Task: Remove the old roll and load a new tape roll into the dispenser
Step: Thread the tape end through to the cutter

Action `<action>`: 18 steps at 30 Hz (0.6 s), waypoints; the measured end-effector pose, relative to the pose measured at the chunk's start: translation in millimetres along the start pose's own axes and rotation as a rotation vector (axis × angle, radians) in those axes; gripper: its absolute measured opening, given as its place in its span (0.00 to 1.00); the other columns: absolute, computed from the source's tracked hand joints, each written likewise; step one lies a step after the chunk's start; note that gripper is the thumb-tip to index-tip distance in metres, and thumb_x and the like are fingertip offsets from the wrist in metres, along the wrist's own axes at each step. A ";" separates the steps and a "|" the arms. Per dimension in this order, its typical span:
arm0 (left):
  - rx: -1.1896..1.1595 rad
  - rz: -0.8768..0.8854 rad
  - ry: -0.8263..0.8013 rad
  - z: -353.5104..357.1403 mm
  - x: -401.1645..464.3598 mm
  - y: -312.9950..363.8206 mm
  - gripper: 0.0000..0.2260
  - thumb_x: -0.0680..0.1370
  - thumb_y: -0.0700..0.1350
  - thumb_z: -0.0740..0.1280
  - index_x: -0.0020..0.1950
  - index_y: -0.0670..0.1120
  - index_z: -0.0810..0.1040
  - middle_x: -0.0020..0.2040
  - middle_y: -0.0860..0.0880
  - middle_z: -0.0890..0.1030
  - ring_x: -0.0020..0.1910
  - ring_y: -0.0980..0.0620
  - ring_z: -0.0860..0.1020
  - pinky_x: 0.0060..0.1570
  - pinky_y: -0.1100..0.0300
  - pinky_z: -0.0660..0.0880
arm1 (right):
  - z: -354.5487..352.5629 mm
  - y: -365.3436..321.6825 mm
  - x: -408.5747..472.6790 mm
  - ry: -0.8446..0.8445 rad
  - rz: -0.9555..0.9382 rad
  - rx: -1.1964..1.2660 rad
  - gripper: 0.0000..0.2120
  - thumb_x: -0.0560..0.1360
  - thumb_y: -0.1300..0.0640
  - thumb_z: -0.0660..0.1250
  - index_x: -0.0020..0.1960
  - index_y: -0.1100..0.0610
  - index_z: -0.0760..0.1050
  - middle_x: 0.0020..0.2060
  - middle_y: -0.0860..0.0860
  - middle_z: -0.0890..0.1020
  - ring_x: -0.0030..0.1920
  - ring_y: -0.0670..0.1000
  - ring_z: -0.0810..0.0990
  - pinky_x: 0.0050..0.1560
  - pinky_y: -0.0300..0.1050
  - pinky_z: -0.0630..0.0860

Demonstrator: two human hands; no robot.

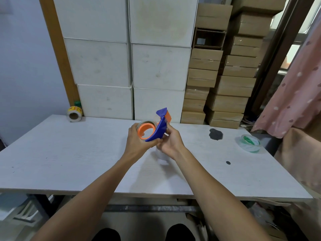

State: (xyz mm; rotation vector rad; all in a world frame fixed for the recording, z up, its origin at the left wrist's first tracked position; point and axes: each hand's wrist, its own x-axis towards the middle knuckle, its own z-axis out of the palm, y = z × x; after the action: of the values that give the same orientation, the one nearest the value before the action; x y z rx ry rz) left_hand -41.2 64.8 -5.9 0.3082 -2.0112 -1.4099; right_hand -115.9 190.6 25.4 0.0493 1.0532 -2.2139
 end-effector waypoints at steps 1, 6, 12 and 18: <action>0.001 0.006 -0.001 -2.5 -0.7 1.1 0.35 0.60 0.52 0.83 0.63 0.52 0.72 0.60 0.54 0.77 0.61 0.56 0.77 0.58 0.54 0.79 | -1.5 -2.9 -1.0 0.006 0.006 -0.073 0.24 0.77 0.48 0.71 0.67 0.61 0.78 0.53 0.57 0.84 0.50 0.55 0.81 0.41 0.46 0.80; 0.050 0.033 -0.052 -11.8 -2.1 4.5 0.34 0.61 0.51 0.83 0.62 0.55 0.72 0.58 0.57 0.79 0.58 0.59 0.78 0.53 0.58 0.78 | -7.9 -25.9 3.5 0.136 -0.401 -0.472 0.22 0.78 0.59 0.69 0.71 0.58 0.72 0.64 0.57 0.80 0.62 0.55 0.79 0.60 0.47 0.74; 0.049 0.016 -0.086 -12.4 -2.3 8.5 0.35 0.62 0.50 0.84 0.64 0.55 0.71 0.59 0.56 0.79 0.59 0.56 0.78 0.50 0.59 0.80 | -1.7 -38.4 -5.3 0.068 -0.591 -0.760 0.14 0.83 0.61 0.57 0.53 0.54 0.81 0.50 0.51 0.83 0.49 0.47 0.79 0.56 0.45 0.75; 0.081 0.016 -0.134 -16.2 -3.5 6.9 0.35 0.61 0.51 0.84 0.64 0.54 0.71 0.59 0.54 0.80 0.58 0.53 0.79 0.52 0.56 0.81 | -9.4 -32.1 3.0 0.092 -0.593 -0.818 0.23 0.84 0.43 0.58 0.50 0.62 0.79 0.44 0.54 0.82 0.46 0.49 0.78 0.57 0.50 0.77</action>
State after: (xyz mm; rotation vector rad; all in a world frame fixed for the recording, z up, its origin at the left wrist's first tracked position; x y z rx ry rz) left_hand -27.1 57.2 2.4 0.2377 -2.1785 -1.3732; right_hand -139.4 209.8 39.9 -0.5908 2.1596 -2.0773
